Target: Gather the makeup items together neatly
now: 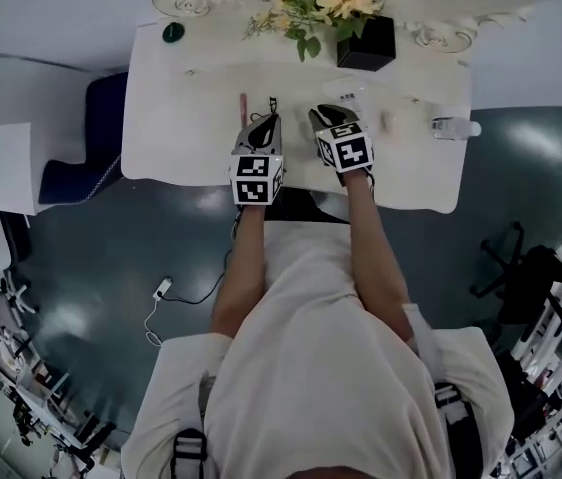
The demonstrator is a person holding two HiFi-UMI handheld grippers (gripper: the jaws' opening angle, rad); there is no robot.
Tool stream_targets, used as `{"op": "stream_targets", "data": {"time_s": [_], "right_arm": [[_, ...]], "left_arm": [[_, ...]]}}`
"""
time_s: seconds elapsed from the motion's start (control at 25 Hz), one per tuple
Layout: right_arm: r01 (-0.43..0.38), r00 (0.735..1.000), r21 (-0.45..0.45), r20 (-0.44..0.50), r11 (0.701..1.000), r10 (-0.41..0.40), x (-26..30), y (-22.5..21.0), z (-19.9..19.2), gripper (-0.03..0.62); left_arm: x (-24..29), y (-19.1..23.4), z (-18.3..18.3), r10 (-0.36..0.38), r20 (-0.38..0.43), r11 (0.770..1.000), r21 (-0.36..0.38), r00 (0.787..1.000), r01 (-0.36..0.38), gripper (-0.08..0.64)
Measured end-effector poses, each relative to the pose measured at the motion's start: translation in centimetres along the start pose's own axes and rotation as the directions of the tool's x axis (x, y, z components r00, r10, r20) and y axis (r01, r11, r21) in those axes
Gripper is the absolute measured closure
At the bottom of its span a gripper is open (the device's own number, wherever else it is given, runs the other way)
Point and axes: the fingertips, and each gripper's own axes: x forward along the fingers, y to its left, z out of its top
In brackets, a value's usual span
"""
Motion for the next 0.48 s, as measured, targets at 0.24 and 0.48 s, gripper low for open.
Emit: {"op": "stream_targets", "data": {"time_s": [0.24,0.48], "right_arm": [[0.084,0.996,-0.062,-0.027,0.995,-0.086,-2.6,-3.0,-3.2,0.471],[0.073,0.994,-0.092,-0.074,0.993,-0.079,-3.0,-2.3,-5.3,0.420]], "left_arm": [[2.1,-3.6,-0.7,-0.076,-0.029,0.997,0.028,0.997,0.077,0.546],[2.7,-4.9,-1.4,-0.106,-0.052,0.993,0.044,0.993,0.109,0.546]]}}
